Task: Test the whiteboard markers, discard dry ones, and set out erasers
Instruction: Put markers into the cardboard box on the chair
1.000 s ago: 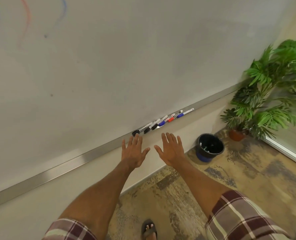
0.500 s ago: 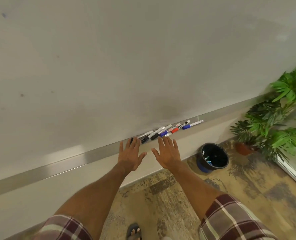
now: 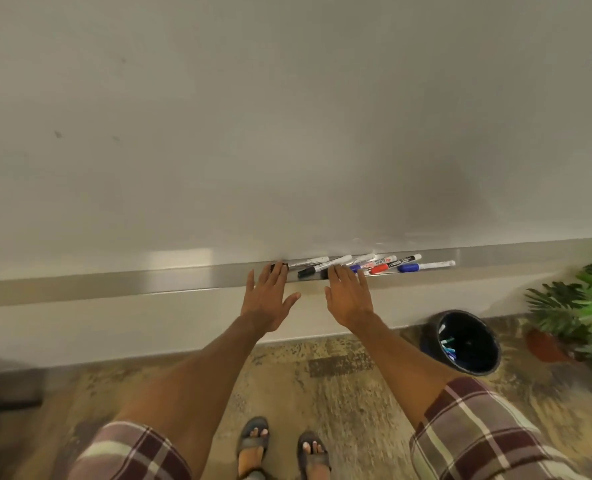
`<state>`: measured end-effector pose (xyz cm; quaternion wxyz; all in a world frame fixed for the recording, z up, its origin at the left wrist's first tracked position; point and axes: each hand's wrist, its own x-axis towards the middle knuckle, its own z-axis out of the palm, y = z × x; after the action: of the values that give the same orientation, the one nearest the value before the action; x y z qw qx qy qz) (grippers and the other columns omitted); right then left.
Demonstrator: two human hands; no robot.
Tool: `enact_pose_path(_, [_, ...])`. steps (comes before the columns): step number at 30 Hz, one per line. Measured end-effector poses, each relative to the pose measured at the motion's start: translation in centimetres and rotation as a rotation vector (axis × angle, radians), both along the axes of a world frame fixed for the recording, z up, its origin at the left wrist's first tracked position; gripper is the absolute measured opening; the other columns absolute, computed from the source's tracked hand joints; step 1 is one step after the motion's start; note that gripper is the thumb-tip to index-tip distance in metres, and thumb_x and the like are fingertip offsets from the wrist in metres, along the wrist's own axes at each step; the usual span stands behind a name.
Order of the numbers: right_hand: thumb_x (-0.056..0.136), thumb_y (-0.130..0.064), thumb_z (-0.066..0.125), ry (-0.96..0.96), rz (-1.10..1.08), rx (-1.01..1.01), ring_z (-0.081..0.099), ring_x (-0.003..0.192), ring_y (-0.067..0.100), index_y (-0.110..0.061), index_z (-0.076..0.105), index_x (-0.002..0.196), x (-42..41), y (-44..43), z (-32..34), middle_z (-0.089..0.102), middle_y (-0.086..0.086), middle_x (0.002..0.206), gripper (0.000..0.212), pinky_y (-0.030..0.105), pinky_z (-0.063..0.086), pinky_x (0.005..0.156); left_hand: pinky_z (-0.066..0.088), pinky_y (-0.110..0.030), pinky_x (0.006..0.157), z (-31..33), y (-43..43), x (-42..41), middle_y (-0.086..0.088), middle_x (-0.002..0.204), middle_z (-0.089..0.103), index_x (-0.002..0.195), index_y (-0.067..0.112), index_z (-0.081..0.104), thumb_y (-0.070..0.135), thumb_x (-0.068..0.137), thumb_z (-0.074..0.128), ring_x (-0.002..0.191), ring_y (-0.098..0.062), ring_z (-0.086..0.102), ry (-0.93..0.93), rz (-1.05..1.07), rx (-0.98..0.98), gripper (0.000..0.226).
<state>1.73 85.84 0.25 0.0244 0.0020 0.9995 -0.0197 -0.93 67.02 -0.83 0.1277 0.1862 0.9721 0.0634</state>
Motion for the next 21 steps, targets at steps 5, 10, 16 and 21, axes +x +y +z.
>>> enact_pose_path(5, [0.094,-0.011,0.051,0.028,0.167,-0.016,0.034,0.135,0.022,-0.015,0.038,0.141,-0.7,0.3,-0.5,0.043,0.005,0.143,0.049,0.041,0.011,0.116,-0.004,-0.048,0.120,-0.6,1.1,1.1,-0.001,0.163,-0.007,0.156,0.015,-0.002,0.057,0.100,0.017,0.150,-0.019,-0.008,-0.012,0.088,0.019,0.072])
enact_pose_path(10, [0.088,-0.005,0.059,0.061,0.226,-0.029,0.043,0.126,0.023,-0.014,0.049,0.132,-2.3,1.0,-0.6,0.051,0.006,0.134,0.046,0.034,0.026,0.110,-0.006,-0.048,0.120,-0.5,1.5,1.9,-0.002,0.163,-0.008,0.156,0.016,-0.001,0.057,0.101,0.017,0.150,-0.021,-0.008,-0.016,0.159,0.007,0.070])
enact_pose_path(16, [0.086,-0.007,0.063,0.078,0.266,-0.039,0.049,0.112,0.020,-0.016,0.057,0.117,-4.0,1.0,-0.1,0.058,0.003,0.119,0.034,0.031,0.036,0.097,-0.004,-0.047,0.121,-0.5,1.7,2.4,-0.002,0.163,-0.006,0.156,0.016,0.000,0.056,0.101,0.017,0.150,-0.021,-0.007,-0.024,0.223,0.032,0.070])
enact_pose_path(21, [0.084,-0.007,0.066,0.085,0.353,-0.001,0.053,0.106,0.023,-0.012,0.059,0.114,-4.4,1.0,0.0,0.060,0.006,0.115,0.032,0.034,0.039,0.094,-0.001,-0.043,0.122,-0.4,1.6,2.5,-0.002,0.164,-0.002,0.156,0.016,0.005,0.054,0.102,0.021,0.150,-0.020,-0.003,-0.011,0.258,0.095,0.068])
